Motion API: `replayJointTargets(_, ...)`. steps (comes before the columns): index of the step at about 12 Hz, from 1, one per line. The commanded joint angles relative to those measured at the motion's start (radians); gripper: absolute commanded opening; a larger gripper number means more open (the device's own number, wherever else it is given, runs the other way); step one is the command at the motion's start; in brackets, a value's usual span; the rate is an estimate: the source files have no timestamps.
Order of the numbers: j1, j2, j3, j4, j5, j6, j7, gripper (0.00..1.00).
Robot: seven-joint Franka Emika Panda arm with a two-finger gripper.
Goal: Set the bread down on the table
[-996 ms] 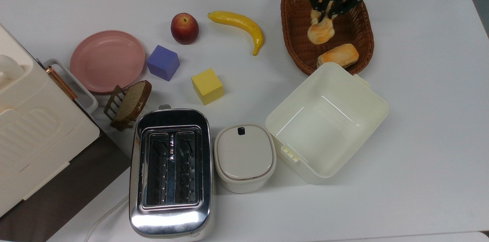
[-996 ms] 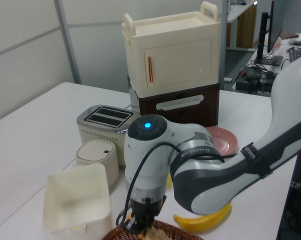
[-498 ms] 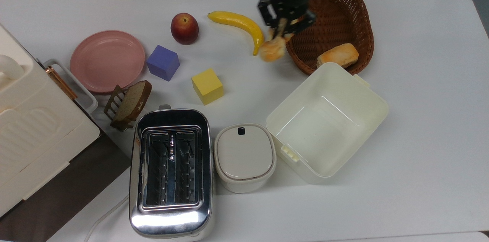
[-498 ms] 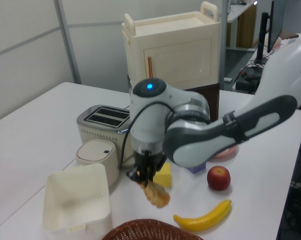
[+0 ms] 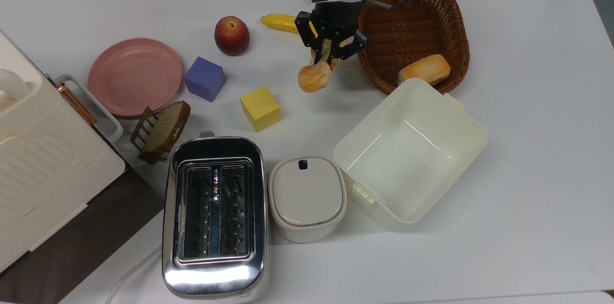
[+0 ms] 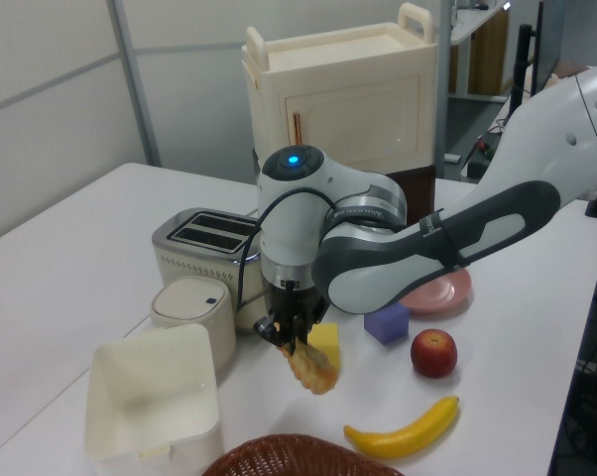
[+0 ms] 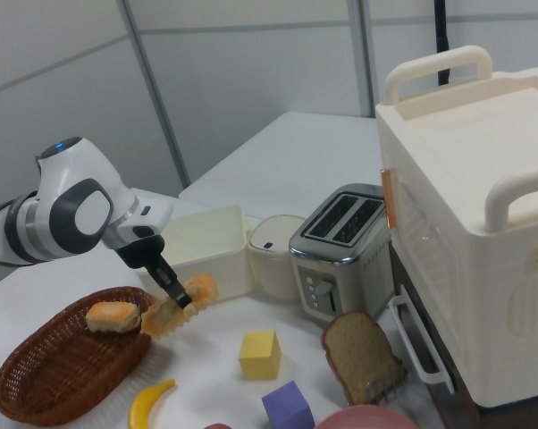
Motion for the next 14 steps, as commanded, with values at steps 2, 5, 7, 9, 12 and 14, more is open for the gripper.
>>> replayJointTargets(2, -0.015, -0.002, -0.016, 0.007, -0.009, 0.006, -0.019, 1.00)
replayJointTargets(5, -0.015, -0.004, -0.017, 0.011, -0.009, 0.003, -0.019, 1.00)
replayJointTargets(7, -0.015, -0.013, -0.031, 0.013, -0.009, -0.006, -0.020, 1.00)
replayJointTargets(9, -0.041, -0.028, -0.034, 0.028, -0.006, -0.056, -0.045, 1.00)
replayJointTargets(12, -0.122, -0.036, -0.033, 0.192, 0.080, -0.399, -0.335, 1.00)
replayJointTargets(14, -0.200, -0.054, -0.034, 0.275, 0.155, -0.529, -0.521, 1.00)
